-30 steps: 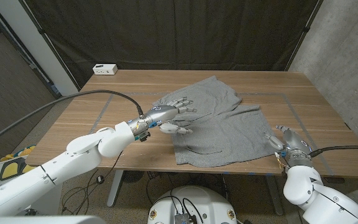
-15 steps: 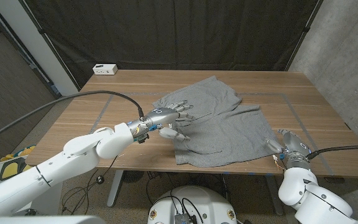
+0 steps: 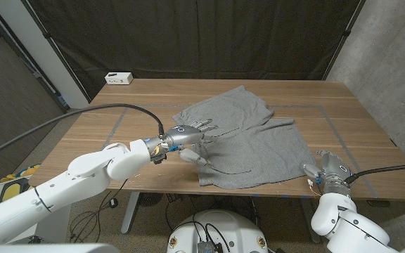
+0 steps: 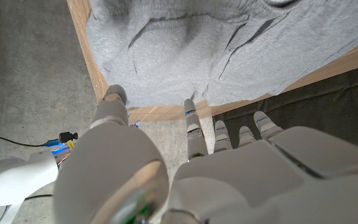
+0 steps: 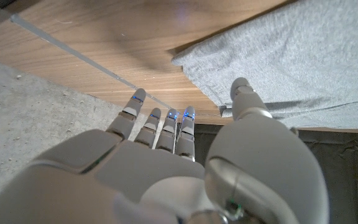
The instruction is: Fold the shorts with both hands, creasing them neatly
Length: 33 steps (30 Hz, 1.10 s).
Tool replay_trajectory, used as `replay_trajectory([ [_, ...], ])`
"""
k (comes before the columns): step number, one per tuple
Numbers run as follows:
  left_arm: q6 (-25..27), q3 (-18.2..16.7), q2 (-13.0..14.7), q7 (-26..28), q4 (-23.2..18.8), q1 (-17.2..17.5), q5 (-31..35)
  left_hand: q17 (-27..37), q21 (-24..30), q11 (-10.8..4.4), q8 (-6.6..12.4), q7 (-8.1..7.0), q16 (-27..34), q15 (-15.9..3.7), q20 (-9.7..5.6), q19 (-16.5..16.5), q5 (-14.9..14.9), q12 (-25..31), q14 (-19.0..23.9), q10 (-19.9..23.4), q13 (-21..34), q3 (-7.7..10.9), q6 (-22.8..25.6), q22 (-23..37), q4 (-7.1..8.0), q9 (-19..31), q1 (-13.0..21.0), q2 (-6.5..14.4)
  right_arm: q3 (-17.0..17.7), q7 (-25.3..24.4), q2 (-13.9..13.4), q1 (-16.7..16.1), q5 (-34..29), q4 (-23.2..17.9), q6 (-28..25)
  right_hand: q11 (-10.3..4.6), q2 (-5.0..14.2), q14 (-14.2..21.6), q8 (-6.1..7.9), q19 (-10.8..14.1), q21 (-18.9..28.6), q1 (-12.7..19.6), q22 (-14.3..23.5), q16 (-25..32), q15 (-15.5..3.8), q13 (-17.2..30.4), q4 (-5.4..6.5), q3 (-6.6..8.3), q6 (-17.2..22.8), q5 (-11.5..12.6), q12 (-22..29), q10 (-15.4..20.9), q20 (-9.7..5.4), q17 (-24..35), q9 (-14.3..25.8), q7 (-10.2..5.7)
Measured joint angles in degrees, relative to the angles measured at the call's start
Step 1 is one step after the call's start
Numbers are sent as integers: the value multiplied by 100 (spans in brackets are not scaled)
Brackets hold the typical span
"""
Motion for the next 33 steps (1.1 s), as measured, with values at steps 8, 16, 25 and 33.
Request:
replay_trajectory([
  [8, 187, 43, 82, -341, -151, -12, 179, 0, 0, 41, 35, 10, 0, -1, 0, 64, 58, 0, 0, 41, 0, -55, 194, 13, 12, 27, 129, -11, -210, -154, -4, 103, -23, 15, -244, -62, -75, 31, 0, 39, 0, 288, 30, 0, -31, 0, 22, 23, 41, 65, 0, 62, -40, 0, 0, -41],
  [16, 352, 165, 108, -601, -236, -62, 449, 0, -22, 71, 69, 42, 0, -1, -22, 85, 98, 0, 0, 72, -12, -78, 300, 14, 35, 26, 229, -12, -411, -243, -27, 218, -81, 33, -441, -61, -93, 30, 0, 104, 0, 493, 29, 0, -30, 0, 23, 22, 105, 109, 0, 123, -104, 0, -1, -105],
  [25, 474, 300, 83, -738, -268, -105, 768, 0, -22, -32, 68, 59, 0, -36, -49, 173, 98, -1, 34, 175, -14, -125, 378, 14, 35, 25, 315, 27, -686, 211, 64, 323, -729, 171, -552, -159, -26, 92, 0, 152, 0, 998, 29, -29, -31, 0, 29, 125, 216, 201, -33, 173, -197, -1, -1, -217],
  [33, 482, 403, 25, -783, -206, -161, 875, 0, -22, -75, 67, 55, 0, -64, -69, 193, 98, -1, 63, 218, -14, -150, 474, 13, 57, 25, 366, 79, -841, 1341, 422, 315, -2038, 414, -603, -229, 0, 115, -40, 182, 0, 1254, 29, -29, -54, 0, 27, 154, 276, 216, -33, 181, -227, -1, -1, -276],
])
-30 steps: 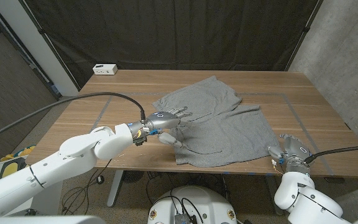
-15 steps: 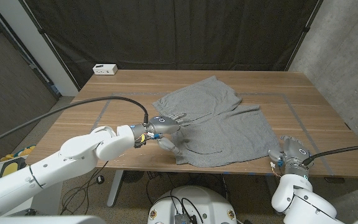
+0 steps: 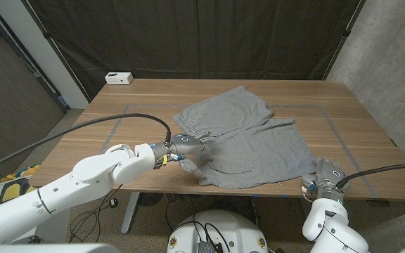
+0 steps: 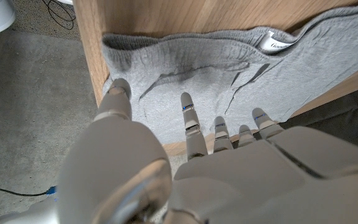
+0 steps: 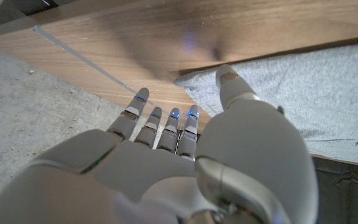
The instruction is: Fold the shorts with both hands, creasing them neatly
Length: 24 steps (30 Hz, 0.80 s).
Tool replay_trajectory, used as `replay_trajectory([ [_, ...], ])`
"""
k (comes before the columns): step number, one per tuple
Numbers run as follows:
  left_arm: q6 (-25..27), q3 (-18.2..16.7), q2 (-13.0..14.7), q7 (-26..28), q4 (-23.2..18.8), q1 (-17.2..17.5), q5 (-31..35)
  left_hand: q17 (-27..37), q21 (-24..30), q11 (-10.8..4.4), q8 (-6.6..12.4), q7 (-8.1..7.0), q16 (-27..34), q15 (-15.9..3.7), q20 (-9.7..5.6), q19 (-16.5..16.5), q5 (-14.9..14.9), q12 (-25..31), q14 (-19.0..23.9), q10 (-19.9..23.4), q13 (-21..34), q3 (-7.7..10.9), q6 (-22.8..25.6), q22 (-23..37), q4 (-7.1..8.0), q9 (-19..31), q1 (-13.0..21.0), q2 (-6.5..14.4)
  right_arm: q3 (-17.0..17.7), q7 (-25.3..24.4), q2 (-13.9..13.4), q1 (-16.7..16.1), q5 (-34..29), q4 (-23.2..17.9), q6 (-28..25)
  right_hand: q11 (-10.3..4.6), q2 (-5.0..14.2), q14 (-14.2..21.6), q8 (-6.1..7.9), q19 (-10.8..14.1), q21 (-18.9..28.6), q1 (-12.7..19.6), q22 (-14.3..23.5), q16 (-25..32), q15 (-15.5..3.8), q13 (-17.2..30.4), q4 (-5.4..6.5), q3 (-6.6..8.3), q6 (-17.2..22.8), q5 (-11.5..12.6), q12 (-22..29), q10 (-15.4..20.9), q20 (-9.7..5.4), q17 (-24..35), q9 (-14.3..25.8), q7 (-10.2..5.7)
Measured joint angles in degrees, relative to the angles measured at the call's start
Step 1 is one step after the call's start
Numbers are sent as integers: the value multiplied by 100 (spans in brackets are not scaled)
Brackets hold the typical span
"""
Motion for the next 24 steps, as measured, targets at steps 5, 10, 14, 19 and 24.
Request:
replay_trajectory([
  [5, -49, 60, -31, 1, 47, -20, 46, 0, 0, -37, -2, -10, 0, -45, -34, 33, 0, 0, 45, 83, 0, -24, 114, 0, 24, 0, 63, 18, -59, 457, 147, 5, -615, 120, -17, 0, -38, 7, 0, 21, 0, 38, 0, 0, -7, 21, 18, -18, 31, 16, -22, 0, -21, 0, 0, -31],
  [10, -115, 126, -51, 60, 64, -23, 157, 0, 0, -92, 45, -34, 19, -100, -62, 105, 0, 22, 126, 152, 1, -24, 324, 0, 24, -1, 127, 82, -125, 777, 238, 46, -1033, 236, -24, 1, -36, 7, 0, 30, 0, 164, -1, 0, -7, 30, 18, -18, 51, 45, -22, 0, -30, 0, 28, -51],
  [14, -147, 180, -67, 104, 65, -18, 281, 0, 0, -151, 66, -28, 21, -134, -87, 149, 0, 21, 176, 238, 1, -24, 475, -1, 24, -1, 222, 118, -161, 926, 272, 78, -1211, 299, -28, -12, -15, 7, -45, 51, 0, 208, 0, 0, -7, 30, 33, -33, 30, 45, -44, -13, -50, 0, 29, -72],
  [19, -162, 235, -95, 187, 65, -2, 558, 0, 0, -256, 103, -33, 21, -210, -83, 249, 0, 43, 264, 379, 1, -24, 646, -1, 24, -1, 368, 217, -228, 1045, 281, 148, -1340, 386, -29, -43, -16, 7, -78, 51, 0, 270, -1, 0, -7, 29, 46, -46, -33, 44, -65, -44, -50, 28, 28, -135],
  [24, -147, 322, -143, 221, 74, 7, 857, 0, 25, -318, 103, 49, 21, -255, -77, 338, -35, 66, 358, 503, 1, -8, 728, -1, 8, -1, 533, 337, -298, 1294, 300, 209, -1612, 491, -30, -112, 7, -7, -140, 41, -44, 428, -1, -26, 6, 29, 57, -57, -157, 83, -65, -113, -103, 28, 28, -261],
])
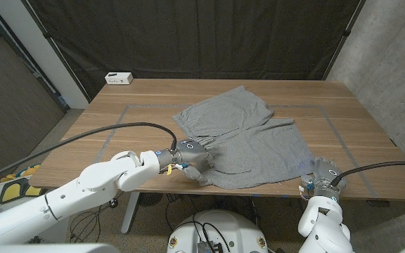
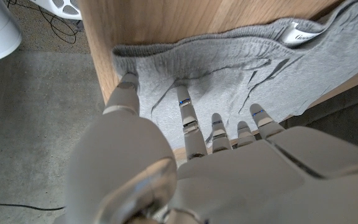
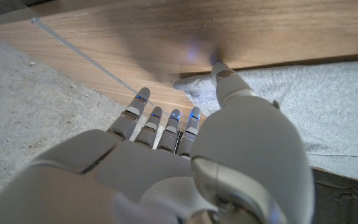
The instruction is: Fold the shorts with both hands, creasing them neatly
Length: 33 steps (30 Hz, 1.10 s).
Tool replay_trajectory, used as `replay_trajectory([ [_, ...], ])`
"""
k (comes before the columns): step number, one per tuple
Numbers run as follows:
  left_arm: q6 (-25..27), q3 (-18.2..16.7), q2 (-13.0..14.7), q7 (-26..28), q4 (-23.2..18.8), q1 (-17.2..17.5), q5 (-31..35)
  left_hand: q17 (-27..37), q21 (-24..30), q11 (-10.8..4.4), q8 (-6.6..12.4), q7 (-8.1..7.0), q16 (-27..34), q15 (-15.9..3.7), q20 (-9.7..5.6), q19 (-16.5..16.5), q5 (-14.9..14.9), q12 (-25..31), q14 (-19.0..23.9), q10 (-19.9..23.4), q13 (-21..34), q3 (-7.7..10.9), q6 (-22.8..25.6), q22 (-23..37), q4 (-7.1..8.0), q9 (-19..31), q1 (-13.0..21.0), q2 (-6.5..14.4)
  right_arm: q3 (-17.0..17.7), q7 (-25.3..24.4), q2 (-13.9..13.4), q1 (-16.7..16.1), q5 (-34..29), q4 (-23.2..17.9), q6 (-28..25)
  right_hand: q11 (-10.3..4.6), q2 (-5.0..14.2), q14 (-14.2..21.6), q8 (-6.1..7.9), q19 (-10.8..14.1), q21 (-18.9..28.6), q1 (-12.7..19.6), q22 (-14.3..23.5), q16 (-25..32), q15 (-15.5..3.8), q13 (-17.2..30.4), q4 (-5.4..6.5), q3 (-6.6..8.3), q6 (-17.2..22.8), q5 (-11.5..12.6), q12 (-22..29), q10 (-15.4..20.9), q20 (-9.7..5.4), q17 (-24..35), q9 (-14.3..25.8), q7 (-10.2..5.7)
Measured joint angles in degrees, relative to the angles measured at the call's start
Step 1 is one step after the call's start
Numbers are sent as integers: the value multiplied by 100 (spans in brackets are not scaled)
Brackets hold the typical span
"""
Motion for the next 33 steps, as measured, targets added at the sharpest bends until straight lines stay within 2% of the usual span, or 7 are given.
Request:
replay_trajectory([
  [9, 110, 156, -118, 23, 90, -8, 438, -12, 21, -185, -1, 75, 0, -118, -11, 139, -235, 0, 118, 185, 0, 182, 256, 0, -30, -18, 356, 356, -89, 792, 199, 113, -935, 315, -1, -51, 99, -30, -17, -31, 0, 264, 0, -13, -14, 0, 1, 1, 61, 11, 0, -51, -30, 0, 0, -146],
  [12, 148, 212, -173, 12, 144, -38, 542, -12, 21, -291, -2, 129, 0, -186, -40, 169, -395, 0, 186, 290, 0, 250, 486, 0, -40, -46, 535, 536, -93, 1145, 301, 162, -1337, 473, -1, -33, 101, 49, 80, -31, 0, 262, 28, 51, 12, -1, 104, -93, 358, 14, 37, 77, -30, 26, 0, 90],
  [15, 169, 260, -220, -9, 197, -65, 600, -12, 21, -379, -17, 159, 0, -230, -48, 216, -512, 0, 229, 378, 0, 319, 729, 0, -61, -81, 683, 683, -93, 1388, 353, 196, -1589, 560, -2, 22, 176, 140, 157, 25, 0, 187, 28, 90, 3, -1, 212, -196, 701, -8, 73, 241, -36, 53, 0, 210],
  [18, 190, 310, -266, -33, 248, -95, 654, -12, 21, -413, -36, 176, 0, -259, -59, 268, -544, 0, 258, 494, 0, 384, 1010, 0, -90, -85, 816, 816, -92, 1546, 398, 236, -1760, 667, -1, 33, 207, 272, 275, 72, 0, 156, 28, 121, -2, -1, 264, -291, 1138, -28, 114, 446, -68, 53, -1, 210],
  [22, 212, 364, -322, -35, 311, -135, 714, -11, 45, -499, 26, 158, 0, -360, -89, 381, -565, 0, 382, 706, -20, 442, 1463, -1, -125, -85, 987, 980, -109, 1558, 417, 300, -1818, 786, 5, -25, 299, 480, 427, 188, 44, 249, 28, 214, -5, -1, 230, -453, 1954, -91, 187, 822, -100, 58, -19, 224],
  [28, 254, 428, -385, 87, 405, -175, 813, -39, 86, -487, 134, 181, 0, -423, -80, 637, -588, 0, 648, 1004, -28, 520, 2049, -1, -158, -65, 1289, 988, -129, 1137, 401, 356, -1577, 884, 40, -182, 467, 815, 746, 382, 115, 419, 55, 325, -14, -13, 200, -653, 3398, -233, 199, 1318, -173, 80, -23, 333],
  [33, 289, 472, -421, 230, 460, -174, 878, -39, 131, -456, 159, 297, 0, -407, -107, 710, -589, -12, 785, 1116, -25, 522, 2203, -1, -156, 20, 1441, 990, -159, 714, 333, 415, -1215, 900, 54, -208, 531, 909, 850, 402, 127, 483, 55, 355, -8, -16, 178, -675, 3837, -239, 199, 1503, -194, 106, 29, 435],
])
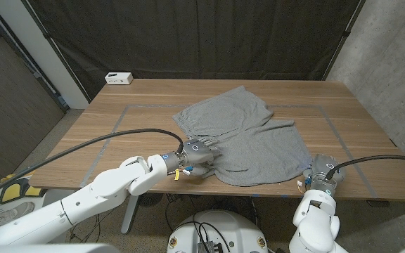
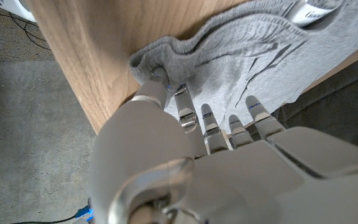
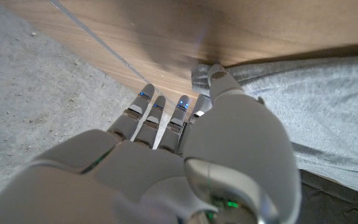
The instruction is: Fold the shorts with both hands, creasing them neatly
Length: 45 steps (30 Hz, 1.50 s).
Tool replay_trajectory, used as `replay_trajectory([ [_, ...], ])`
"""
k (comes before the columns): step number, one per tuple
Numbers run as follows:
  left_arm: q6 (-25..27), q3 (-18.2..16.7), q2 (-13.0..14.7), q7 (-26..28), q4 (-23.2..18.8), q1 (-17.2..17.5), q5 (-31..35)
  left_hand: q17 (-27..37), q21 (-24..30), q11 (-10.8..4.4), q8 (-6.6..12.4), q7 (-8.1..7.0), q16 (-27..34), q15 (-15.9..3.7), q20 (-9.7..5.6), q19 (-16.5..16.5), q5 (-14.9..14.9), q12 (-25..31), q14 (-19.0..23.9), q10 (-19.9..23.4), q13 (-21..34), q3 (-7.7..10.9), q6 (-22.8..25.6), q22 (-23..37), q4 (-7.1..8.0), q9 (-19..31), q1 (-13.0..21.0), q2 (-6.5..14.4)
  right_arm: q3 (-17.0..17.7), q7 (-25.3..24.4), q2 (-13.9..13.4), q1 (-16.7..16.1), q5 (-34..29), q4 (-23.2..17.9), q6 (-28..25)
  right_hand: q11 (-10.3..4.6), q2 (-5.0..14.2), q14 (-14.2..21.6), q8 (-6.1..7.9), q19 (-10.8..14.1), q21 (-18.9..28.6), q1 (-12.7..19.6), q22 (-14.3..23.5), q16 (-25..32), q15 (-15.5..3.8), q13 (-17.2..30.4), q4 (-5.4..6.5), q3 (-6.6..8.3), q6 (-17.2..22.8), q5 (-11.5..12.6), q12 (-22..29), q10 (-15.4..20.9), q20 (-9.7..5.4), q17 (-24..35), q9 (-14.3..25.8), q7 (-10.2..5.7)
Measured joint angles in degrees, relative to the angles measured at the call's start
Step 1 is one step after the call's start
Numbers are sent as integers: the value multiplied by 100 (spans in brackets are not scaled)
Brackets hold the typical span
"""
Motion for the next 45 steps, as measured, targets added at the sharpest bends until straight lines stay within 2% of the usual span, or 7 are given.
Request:
replay_trajectory([
  [10, 152, 19, -76, 361, 80, 49, 73, 1, 44, 71, 84, 118, 0, -56, -107, 123, 59, -18, 169, 230, 14, 75, 62, 29, 25, 221, 208, 101, -15, -994, -170, 69, 823, -23, 89, -59, 120, 191, 20, 102, 0, 183, -1, 88, -7, 5, -45, -44, 220, -46, 36, 326, -102, 27, 8, 186],
  [13, 179, 19, -98, 426, 86, 57, 63, 1, 44, 132, 173, 135, -21, -24, -115, 131, 125, -66, 199, 169, 35, 105, -148, 50, 55, 470, 262, 155, 11, -1311, -174, 57, 1044, -31, 160, -150, 148, 192, 18, 98, 0, 211, -1, 89, -7, 16, -49, -52, 231, -52, 36, 417, -143, 28, 8, 196],
  [21, 214, -31, -156, 486, 94, 38, -276, 17, 44, 348, 382, 204, -66, 108, -75, 62, 230, -150, 65, -6, 68, 135, -603, 109, 137, 968, 276, 309, 203, -2314, -111, -55, 1512, -66, 418, -182, 155, 191, 6, 88, 0, 279, -1, 88, -6, 16, -33, -126, 272, -58, 36, 402, -153, 53, 24, 192],
  [26, 183, -104, -166, 405, 84, -13, -562, 17, 44, 349, 494, 208, -88, 128, -76, 24, 281, -189, 36, -7, 84, 145, -620, 135, 147, 1008, 281, 330, 265, -2861, -62, -90, 1660, -65, 571, -181, 154, 191, -2, 88, 0, 340, -1, 88, -6, 16, -21, -163, 272, -64, 36, 402, -152, 79, 45, 192],
  [31, 4, -215, -156, 198, 68, -90, -1250, 17, 44, 411, 507, 272, -88, 177, -85, -89, 324, -189, -58, -70, 94, 145, -601, 135, 148, 1009, 281, 330, 297, -3170, -85, -79, 1777, -103, 632, -181, 154, 191, -29, 88, 0, 340, -1, 88, -6, 15, -19, -208, 291, -67, 13, 402, -152, 79, 67, 172],
  [36, -129, -325, -98, 2, 12, -147, -1849, 17, 44, 457, 685, 304, -88, 190, -35, -139, 347, -189, -124, -122, 94, 145, -707, 162, 148, 1012, 281, 330, 234, -3324, -151, 27, 1864, -151, 564, -187, 132, 191, -49, 88, 0, 362, -1, 89, -6, 15, 3, -233, 288, -67, -18, 396, -152, 79, 64, 170],
  [45, -172, -538, 40, -61, -134, -146, -2268, 16, 63, 428, 730, 288, -88, 211, -35, -139, 347, -189, -145, -151, 94, 167, -747, 161, 169, 1044, 281, 328, 124, -3345, -325, 121, 1989, -422, 246, -285, 162, 84, -73, -15, 0, 393, 27, 59, -7, 15, 45, -321, 247, -67, -96, 298, -172, 107, 147, 68],
])
